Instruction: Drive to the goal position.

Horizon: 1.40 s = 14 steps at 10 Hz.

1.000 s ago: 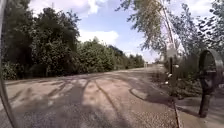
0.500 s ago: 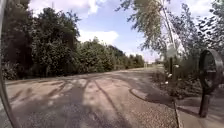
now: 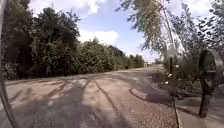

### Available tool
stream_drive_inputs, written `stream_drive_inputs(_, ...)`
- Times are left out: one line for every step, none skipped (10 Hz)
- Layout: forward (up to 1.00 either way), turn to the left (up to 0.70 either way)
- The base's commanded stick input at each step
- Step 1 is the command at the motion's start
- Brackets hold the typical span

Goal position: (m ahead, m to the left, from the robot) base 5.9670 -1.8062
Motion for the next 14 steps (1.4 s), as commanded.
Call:
stream_drive_inputs(0.04, 0.00)
stream_drive_inputs(0.04, 0.00)
stream_drive_inputs(0.04, 0.00)
stream_drive_inputs(0.04, 0.00)
stream_drive_inputs(0.04, 0.00)
stream_drive_inputs(0.01, 0.00)
stream_drive_inputs(0.01, 0.00)
stream_drive_inputs(0.02, 0.00)
stream_drive_inputs(0.03, 0.00)
stream_drive_inputs(0.04, 0.00)
stream_drive_inputs(0.03, 0.00)
stream_drive_inputs(0.02, 0.00)
stream_drive_inputs(0.01, 0.00)
stream_drive_inputs(0.00, 0.00)
